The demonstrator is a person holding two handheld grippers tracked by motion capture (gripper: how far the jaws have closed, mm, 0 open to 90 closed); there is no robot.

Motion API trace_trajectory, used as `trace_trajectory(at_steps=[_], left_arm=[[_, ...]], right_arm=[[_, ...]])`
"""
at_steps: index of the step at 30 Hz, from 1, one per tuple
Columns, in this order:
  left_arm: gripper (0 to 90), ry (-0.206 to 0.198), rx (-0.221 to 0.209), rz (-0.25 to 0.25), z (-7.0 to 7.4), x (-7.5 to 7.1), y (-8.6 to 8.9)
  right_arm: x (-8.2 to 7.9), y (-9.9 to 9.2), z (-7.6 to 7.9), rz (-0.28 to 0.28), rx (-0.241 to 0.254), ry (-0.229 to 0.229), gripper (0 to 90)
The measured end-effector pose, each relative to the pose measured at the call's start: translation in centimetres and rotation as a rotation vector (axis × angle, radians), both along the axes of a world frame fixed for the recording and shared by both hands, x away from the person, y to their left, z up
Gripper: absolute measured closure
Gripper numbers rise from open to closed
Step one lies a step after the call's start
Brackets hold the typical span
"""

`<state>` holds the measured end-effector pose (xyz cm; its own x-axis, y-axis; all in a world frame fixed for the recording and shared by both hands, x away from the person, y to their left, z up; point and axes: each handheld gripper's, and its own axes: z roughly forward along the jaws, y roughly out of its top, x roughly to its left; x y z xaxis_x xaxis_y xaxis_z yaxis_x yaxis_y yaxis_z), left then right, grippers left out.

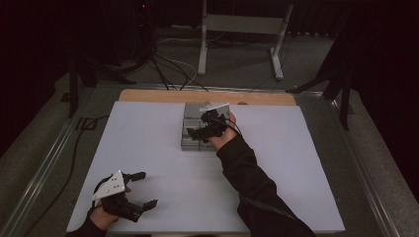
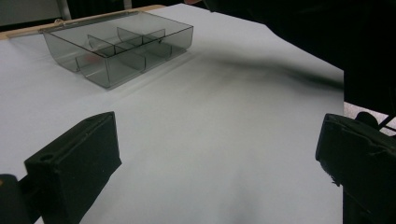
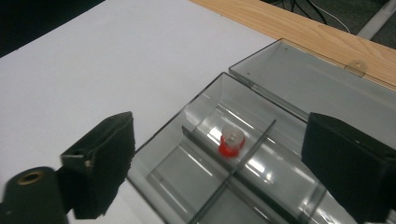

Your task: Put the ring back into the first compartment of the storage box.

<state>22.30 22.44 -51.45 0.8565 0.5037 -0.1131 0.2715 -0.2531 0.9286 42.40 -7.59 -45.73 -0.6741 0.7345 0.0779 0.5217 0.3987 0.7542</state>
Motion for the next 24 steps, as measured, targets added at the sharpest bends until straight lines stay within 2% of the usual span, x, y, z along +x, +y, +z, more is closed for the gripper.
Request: trace_trajectory(at_steps=[3, 14, 17, 19, 24], left_arm=[[0.5, -0.001, 0.003, 0.0, 0.0, 0.0, 0.0], [0.5, -0.001, 0.002, 0.003, 0.0, 0.0, 0.1], [0.5, 0.0, 0.0, 0.004, 0.0, 0.0, 0.0], [0.5, 0.0, 0.008, 0.003, 0.0, 0.0, 0.0], [0.5, 0.003, 0.007, 0.007, 0.0, 0.0, 0.0]], right_arm=[[-0.4, -0.5, 0.3, 0.019, 0.008, 0.007, 0.9], [-2.2, -2.8, 1.2, 0.076, 0.017, 0.003, 0.0], [-2.6, -3.5, 1.3, 0.079, 0.024, 0.002, 0.0], [-3.1, -4.8, 1.5, 0.082, 0.053, 0.002, 0.0], [-3.8, -6.2, 1.5, 0.078, 0.062, -0.003, 0.0]])
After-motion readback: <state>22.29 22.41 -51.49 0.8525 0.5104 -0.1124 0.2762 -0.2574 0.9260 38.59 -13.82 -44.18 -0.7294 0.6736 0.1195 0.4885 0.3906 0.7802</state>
